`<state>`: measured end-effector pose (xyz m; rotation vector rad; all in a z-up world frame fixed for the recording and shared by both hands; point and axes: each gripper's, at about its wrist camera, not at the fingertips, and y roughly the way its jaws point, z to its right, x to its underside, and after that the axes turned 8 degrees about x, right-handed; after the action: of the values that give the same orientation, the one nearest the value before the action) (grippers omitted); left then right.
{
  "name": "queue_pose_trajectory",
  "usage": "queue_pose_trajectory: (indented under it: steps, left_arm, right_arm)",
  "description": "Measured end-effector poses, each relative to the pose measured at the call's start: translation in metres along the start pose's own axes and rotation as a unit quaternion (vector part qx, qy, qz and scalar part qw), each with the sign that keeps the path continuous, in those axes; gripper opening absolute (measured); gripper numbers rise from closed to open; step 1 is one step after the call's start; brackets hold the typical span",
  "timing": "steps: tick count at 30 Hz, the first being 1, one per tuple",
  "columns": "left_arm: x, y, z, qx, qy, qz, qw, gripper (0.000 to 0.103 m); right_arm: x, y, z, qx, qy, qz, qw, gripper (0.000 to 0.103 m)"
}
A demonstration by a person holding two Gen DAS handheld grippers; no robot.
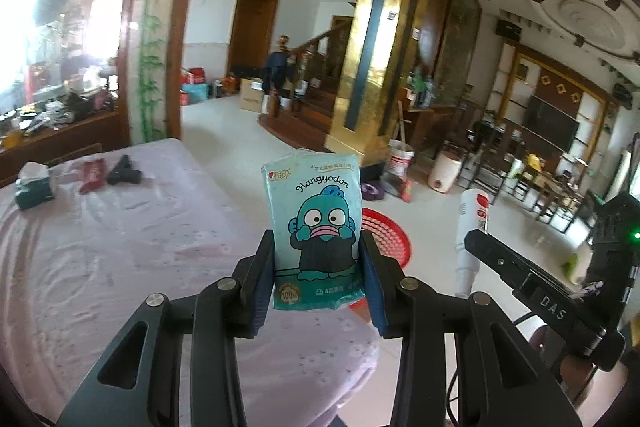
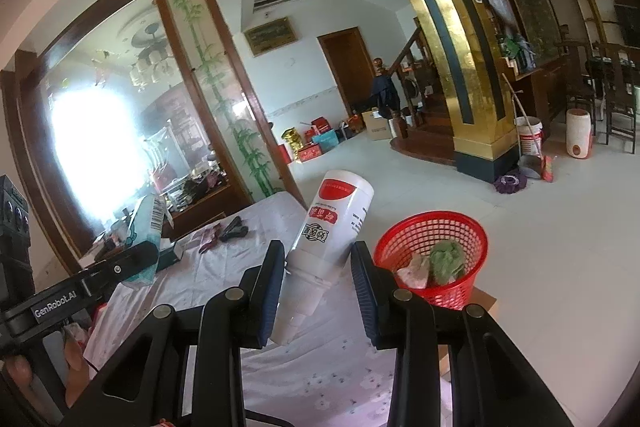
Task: Collect trash
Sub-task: 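Carry snack packet and white bottle with both tools over the red wastebasket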
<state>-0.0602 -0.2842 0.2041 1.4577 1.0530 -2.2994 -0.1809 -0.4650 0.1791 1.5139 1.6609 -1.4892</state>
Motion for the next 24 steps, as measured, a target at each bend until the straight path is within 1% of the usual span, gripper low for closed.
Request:
queue_pose_trajectory:
  steps: [8, 19, 24]
  left_arm:
    - [-0.011, 0.035, 0.017, 0.009, 0.011, -0.009, 0.9999, 0.038]
    - [-0.020, 0.070, 0.039, 0.021, 0.029, -0.017, 0.9992, 0.038]
    - [-0.023, 0.086, 0.042, 0.023, 0.033, -0.021, 0.9990, 0.038]
  right_arm:
    - [-0.014, 0.009, 0.029, 0.016, 0.019, 0.005, 1.000, 0.037]
    - [-0.024, 0.021, 0.051, 0.026, 0.034, 0.003, 0.999, 0.037]
    - [-0.029, 0.028, 0.060, 0.031, 0.039, 0.002, 0.999, 0.037]
